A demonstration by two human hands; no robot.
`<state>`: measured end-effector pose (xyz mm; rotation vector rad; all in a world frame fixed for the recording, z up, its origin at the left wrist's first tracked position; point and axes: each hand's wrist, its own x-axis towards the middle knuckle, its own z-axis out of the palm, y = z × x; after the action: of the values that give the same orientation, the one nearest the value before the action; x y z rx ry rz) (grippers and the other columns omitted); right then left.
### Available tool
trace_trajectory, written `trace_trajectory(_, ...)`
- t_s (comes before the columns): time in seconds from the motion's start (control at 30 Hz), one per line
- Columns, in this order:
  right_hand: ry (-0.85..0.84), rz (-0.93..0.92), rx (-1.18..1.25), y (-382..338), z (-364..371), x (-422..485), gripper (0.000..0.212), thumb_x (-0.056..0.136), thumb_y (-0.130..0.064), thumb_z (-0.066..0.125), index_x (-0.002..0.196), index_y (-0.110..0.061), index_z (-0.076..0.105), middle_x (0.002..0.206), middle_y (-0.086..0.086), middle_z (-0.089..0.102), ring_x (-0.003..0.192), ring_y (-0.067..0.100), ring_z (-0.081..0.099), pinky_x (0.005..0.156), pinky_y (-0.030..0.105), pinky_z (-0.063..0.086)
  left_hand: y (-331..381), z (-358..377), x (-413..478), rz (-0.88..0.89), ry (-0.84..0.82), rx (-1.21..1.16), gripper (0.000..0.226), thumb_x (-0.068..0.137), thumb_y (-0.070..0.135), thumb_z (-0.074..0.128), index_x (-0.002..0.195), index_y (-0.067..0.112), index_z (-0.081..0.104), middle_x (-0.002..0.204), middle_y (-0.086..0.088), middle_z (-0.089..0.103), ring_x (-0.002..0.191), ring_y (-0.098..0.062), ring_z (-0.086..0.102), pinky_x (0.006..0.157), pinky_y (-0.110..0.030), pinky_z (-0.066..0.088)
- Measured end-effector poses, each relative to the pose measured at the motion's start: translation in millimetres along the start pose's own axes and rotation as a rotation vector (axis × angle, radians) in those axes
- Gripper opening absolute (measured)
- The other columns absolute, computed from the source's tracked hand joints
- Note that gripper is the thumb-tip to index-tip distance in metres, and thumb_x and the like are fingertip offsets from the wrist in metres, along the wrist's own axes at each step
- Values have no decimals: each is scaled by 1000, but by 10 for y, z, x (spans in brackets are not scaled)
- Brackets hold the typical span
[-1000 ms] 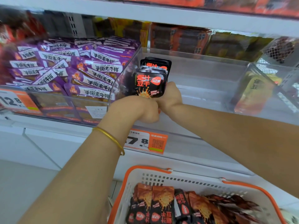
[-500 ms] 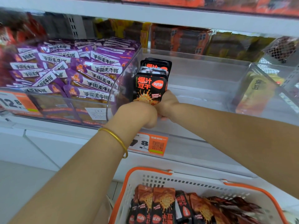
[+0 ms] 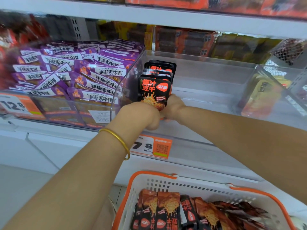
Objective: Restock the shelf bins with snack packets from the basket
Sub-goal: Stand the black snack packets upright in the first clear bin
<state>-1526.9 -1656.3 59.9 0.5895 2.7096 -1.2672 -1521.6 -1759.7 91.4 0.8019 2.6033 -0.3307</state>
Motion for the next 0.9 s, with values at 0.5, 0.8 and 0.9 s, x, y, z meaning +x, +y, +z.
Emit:
trace_trajectory(0.5,-3,58,-11,-2,15,-35,33,75,-5,75,104,-1,58,105,15,66,83,25,64,72,29,54,56,-43,-110,-34,-62,15,28,98,28,41,75,12,46,78,-1,45,88,-24,49,86,-35,44)
trace_trajectory(0.8,202,27,-106,-98,61,8,46,86,-29,64,123,-6,52,123,11,57,114,25,55,91,28,44,47,-45,42,-61,-62,-44,32,94,31,48,118,11,54,107,-8,51,107,-28,53,99,-42,44)
trace_trajectory(0.9,172,11,-120,-72,39,-21,44,85,-29,66,122,-7,53,120,10,60,113,24,57,95,28,46,32,-34,37,-60,-61,-50,39,95,31,47,127,9,51,112,-8,51,112,-29,52,100,-41,43)
